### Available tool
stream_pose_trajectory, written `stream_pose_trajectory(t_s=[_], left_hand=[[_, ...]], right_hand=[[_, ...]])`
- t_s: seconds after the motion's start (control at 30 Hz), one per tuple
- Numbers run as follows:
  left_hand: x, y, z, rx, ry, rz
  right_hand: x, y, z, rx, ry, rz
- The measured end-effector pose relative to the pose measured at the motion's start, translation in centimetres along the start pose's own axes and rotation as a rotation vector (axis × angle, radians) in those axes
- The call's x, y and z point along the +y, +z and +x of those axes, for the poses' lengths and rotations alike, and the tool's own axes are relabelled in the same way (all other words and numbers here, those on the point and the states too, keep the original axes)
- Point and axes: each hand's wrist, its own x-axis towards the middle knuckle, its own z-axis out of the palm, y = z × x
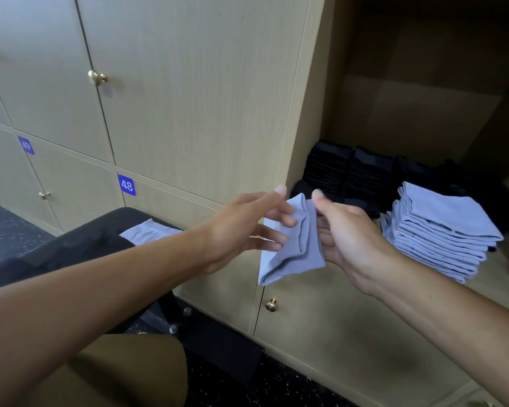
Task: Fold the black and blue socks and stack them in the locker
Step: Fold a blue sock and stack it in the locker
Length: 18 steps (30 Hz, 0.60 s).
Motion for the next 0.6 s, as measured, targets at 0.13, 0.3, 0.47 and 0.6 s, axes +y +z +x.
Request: stream_pose_trajectory(t_s=[0.13, 0.3, 0.47, 0.6], left_hand=[[0.5, 0.4, -0.2, -0.037, 0.005, -0.008], [0.7, 1.0, -0.3, -0.039, 0.027, 0.02], [1.0, 1.2, 0.1, 0.129, 0.132, 0.169], [0.8, 0.9, 1.1, 0.348, 0.214, 0.341]], right_hand=[[-0.2, -0.5, -0.4, -0.065, -0.025, -0.014], [0.1, -1.0, -0.7, 0.017, -0.078, -0.025], [-0.5, -1.8, -0.8, 0.126, -0.165, -0.016], [-1.5, -3.2, -0.8, 0.132, -0.201, 0.057]])
